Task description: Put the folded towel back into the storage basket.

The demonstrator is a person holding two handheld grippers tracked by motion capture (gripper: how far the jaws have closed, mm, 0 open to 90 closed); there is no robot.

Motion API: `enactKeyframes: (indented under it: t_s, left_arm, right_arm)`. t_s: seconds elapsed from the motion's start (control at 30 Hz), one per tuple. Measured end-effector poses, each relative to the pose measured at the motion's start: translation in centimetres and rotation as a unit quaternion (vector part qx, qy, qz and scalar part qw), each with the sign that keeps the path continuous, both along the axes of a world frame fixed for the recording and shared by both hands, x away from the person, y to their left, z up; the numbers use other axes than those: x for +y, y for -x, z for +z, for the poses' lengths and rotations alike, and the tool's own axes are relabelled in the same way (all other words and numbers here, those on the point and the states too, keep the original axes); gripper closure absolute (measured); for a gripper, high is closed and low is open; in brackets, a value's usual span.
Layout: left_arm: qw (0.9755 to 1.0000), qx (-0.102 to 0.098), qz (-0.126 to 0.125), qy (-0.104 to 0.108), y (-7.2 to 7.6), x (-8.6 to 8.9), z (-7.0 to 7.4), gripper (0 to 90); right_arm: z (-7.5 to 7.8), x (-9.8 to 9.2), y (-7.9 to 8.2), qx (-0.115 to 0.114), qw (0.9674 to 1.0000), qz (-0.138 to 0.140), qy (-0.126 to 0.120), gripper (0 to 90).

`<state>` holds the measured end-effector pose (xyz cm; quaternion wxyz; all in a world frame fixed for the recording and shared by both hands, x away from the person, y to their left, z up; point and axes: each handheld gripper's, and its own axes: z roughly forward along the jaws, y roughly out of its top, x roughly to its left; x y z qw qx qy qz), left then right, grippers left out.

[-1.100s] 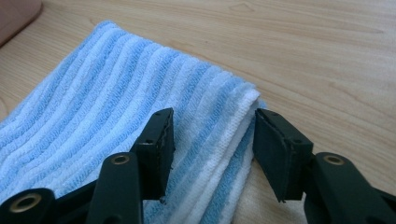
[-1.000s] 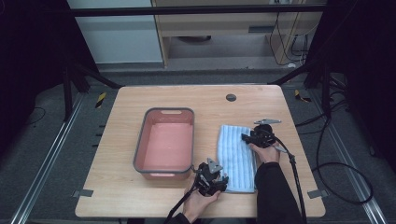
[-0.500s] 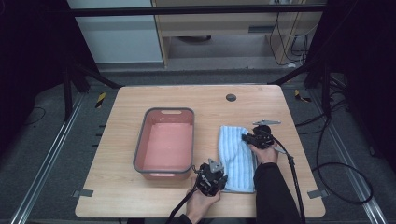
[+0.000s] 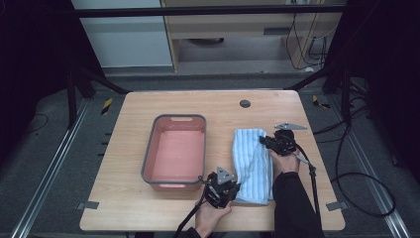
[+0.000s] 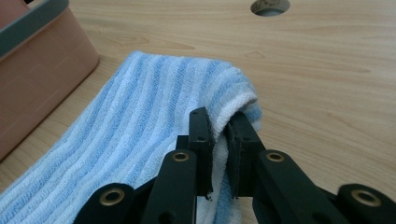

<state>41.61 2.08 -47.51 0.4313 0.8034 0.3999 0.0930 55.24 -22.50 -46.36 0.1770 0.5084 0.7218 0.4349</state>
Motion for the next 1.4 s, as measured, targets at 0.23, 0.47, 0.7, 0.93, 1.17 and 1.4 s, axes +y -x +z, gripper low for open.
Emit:
enactKeyframes:
  t_s: [0.23, 0.47, 0.7, 0.93, 1.17, 1.4]
  left_arm:
    - [0.9997, -0.019, -0.004, 0.018, 0.4, 0.6, 2.2, 83.6]
    - [0.9987, -0.041, -0.004, 0.031, 0.4, 1.7, 4.4, 83.8]
    - [0.9976, -0.062, -0.001, 0.032, 0.5, 2.2, 6.2, 83.8]
    - [0.9965, -0.079, 0.002, 0.026, 0.4, 2.9, 8.0, 83.8]
    - [0.9951, -0.094, 0.007, 0.031, 0.4, 4.4, 9.4, 83.8]
    - [0.9938, -0.103, 0.014, 0.039, 0.5, 5.9, 10.6, 83.9]
  right_arm:
    - [3.1, 0.5, 0.6, -0.038, 0.9993, 0.002, -0.005, 82.2]
    - [6.6, 1.2, 1.3, -0.070, 0.9975, 0.002, 0.000, 82.2]
    - [9.5, 1.8, 1.8, -0.096, 0.9954, 0.003, 0.000, 82.2]
    - [11.3, 2.4, 1.7, -0.113, 0.9936, 0.002, -0.002, 82.2]
    - [13.1, 3.5, 2.0, -0.131, 0.9914, 0.001, 0.001, 82.2]
    - [14.1, 4.8, 2.0, -0.140, 0.9901, 0.004, 0.003, 82.1]
